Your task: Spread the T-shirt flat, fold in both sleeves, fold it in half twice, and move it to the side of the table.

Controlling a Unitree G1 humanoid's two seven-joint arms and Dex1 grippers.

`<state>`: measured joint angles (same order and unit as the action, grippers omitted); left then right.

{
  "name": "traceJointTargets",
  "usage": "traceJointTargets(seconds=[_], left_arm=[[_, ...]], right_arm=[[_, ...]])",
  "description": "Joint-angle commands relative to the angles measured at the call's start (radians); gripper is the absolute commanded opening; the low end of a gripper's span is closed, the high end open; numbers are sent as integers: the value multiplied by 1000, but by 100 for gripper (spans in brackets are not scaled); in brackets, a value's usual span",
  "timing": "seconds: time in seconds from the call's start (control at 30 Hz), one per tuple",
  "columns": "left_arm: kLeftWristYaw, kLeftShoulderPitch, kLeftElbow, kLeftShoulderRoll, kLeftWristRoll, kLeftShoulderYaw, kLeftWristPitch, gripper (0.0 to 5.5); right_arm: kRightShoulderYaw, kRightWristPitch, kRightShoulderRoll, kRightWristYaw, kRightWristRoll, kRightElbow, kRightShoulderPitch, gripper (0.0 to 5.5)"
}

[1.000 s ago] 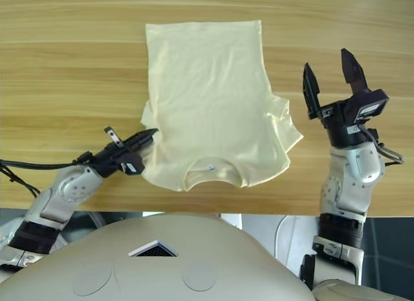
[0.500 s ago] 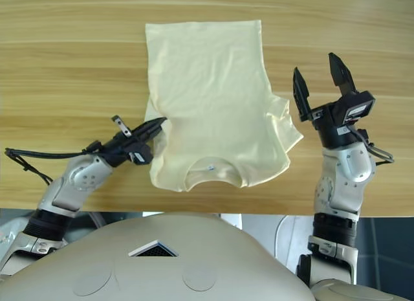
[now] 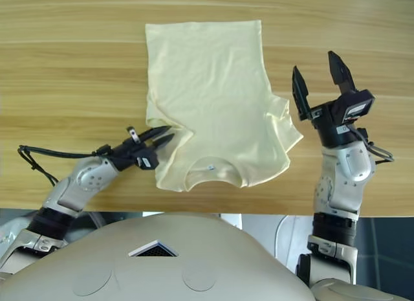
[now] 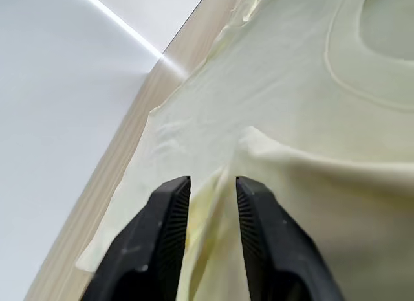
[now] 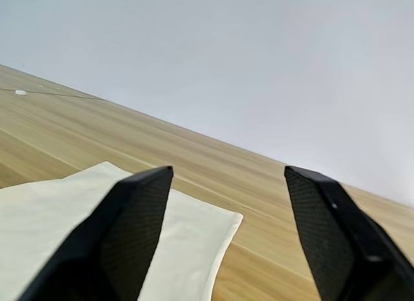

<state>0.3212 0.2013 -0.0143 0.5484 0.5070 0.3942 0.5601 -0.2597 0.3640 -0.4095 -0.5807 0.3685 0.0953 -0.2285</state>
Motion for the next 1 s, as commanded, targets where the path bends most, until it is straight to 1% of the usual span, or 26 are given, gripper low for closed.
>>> traceJointTargets(seconds=[0.03, 0.13, 0.17, 0.23, 0.27, 0.3, 0.37, 0.47, 0.57, 0.63, 0.77, 0.83, 1.0], left_arm=[[14, 25, 21, -2, 0, 14, -23, 196], [-9, 25, 18, -10, 0, -1, -33, 241], [-49, 24, 6, -24, -6, -36, -42, 262], [-162, 10, -41, -73, -71, -163, -68, 300], [-219, -1, -74, -105, -131, -250, -98, 320], [-264, -10, -101, -122, -160, -321, -123, 320], [-320, -11, -128, -133, -174, -414, -152, 320], [-341, 1, -118, -113, -103, -457, -214, 320], [-321, 18, -86, -58, 12, -454, -282, 320], [-267, 41, -84, -19, 64, -417, -304, 320], [-120, 102, -96, 77, 112, -307, -253, 320], [-67, 118, -107, 119, 129, -272, -231, 320], [-22, 82, -88, 130, 147, -206, -207, 320]], right_arm=[[3, -13, 2, 3, -9, 5, 6, 318], [3, -12, 2, 1, -9, -1, 9, 318], [2, -13, 1, 1, -9, -2, 10, 318], [-2, -15, -1, 3, -7, -2, 10, 318], [-3, -14, 0, 4, -8, -3, 9, 318], [-4, -14, 0, 4, -9, -5, 9, 318], [-3, -14, 3, 6, -11, -5, 7, 318], [-1, -15, 6, 8, -13, -3, 6, 318], [-2, -14, 7, 8, -12, -5, 5, 318], [-4, -13, 6, 8, -12, -6, 5, 318], [-18, -10, 0, 14, -11, -8, 9, 318], [-28, -10, -5, 19, -6, -7, 13, 318], [-30, -6, 0, 20, -7, -10, 17, 318]])
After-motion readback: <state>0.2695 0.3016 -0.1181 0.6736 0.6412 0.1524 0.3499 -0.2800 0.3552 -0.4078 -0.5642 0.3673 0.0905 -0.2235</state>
